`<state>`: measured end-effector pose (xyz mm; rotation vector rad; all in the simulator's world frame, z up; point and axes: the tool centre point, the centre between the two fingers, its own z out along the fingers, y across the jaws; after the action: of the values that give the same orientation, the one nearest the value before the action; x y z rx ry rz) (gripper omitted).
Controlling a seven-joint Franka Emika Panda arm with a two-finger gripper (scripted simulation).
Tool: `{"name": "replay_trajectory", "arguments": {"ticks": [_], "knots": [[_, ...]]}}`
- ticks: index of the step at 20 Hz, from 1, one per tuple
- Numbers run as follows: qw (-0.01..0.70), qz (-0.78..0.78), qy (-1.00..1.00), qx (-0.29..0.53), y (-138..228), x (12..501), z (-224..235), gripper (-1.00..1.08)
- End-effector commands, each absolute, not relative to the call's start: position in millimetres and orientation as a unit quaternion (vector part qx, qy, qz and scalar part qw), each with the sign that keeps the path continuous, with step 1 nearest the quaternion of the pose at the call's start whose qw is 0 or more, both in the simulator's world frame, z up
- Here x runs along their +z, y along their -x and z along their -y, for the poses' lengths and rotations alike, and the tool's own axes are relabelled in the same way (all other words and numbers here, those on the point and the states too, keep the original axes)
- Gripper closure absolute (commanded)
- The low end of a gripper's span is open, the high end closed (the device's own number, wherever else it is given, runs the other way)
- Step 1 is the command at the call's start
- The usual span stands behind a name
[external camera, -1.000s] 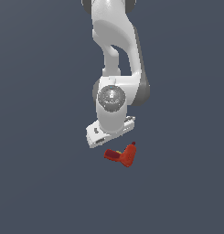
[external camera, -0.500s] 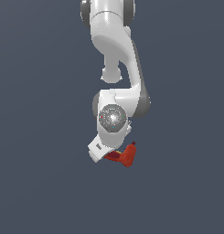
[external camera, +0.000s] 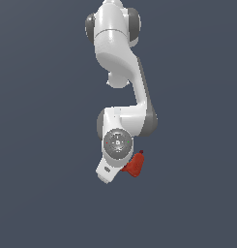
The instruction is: Pick up the object and move it to a goal position.
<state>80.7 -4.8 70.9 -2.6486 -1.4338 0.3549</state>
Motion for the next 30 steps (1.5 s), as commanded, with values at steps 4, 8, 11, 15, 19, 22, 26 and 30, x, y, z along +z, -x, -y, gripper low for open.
{"name": "replay_trajectory", "arguments": {"ticks": [4, 8, 11, 15, 19, 22, 26, 30], "knots": [[0.066, 0.515, 0.846, 0.124, -84.7, 59.4, 7.8, -1.00], [0.072, 0.533, 0.833, 0.127, -86.1, 53.9, 9.4, -1.00], [0.075, 0.542, 0.827, 0.128, -86.6, 51.3, 10.3, -1.00], [0.076, 0.546, 0.824, 0.129, -86.9, 50.1, 10.6, -1.00], [0.076, 0.544, 0.825, 0.129, -85.7, 47.3, 11.0, -1.00], [0.076, 0.545, 0.825, 0.129, -82.8, 38.1, 11.1, -1.00], [0.076, 0.546, 0.824, 0.129, -78.2, 24.8, 11.1, -1.00], [0.076, 0.546, 0.824, 0.129, -77.1, 21.8, 11.0, 1.08]]}}
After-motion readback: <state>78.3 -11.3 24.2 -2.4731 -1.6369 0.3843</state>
